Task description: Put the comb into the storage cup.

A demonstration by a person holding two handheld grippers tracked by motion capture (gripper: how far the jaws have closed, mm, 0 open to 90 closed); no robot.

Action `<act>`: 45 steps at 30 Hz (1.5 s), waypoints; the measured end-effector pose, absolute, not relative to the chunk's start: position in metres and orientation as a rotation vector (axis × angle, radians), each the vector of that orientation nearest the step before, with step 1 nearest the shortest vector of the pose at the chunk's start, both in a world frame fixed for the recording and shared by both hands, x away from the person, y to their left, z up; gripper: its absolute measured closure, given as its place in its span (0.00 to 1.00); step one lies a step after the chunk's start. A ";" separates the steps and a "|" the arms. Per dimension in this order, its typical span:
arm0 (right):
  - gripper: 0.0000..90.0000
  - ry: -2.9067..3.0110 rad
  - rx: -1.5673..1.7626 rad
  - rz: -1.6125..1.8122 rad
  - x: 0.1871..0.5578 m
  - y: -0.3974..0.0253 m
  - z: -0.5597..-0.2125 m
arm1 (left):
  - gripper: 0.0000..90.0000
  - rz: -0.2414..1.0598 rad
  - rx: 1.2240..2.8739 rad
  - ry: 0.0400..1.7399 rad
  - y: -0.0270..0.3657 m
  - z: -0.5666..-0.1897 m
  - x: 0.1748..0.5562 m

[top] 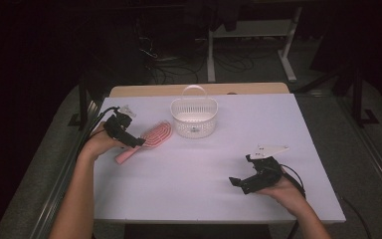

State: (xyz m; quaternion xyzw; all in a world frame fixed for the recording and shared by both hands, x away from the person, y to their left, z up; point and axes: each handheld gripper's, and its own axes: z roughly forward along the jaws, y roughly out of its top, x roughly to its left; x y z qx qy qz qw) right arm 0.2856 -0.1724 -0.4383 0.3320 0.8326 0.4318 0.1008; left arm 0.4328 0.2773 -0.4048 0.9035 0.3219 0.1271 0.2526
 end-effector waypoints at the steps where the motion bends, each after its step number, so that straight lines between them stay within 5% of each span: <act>1: 0.00 2.460 0.981 1.276 0.286 -0.172 -0.438 | 0.00 0.342 2.460 0.879 0.277 -0.406 0.433; 15: 0.00 2.460 0.984 1.282 0.286 -0.173 -0.439 | 0.01 0.318 2.528 0.880 0.270 -0.415 0.433; 45: 0.00 2.464 0.984 1.282 0.287 -0.173 -0.439 | 0.24 0.271 2.639 0.911 0.264 -0.425 0.435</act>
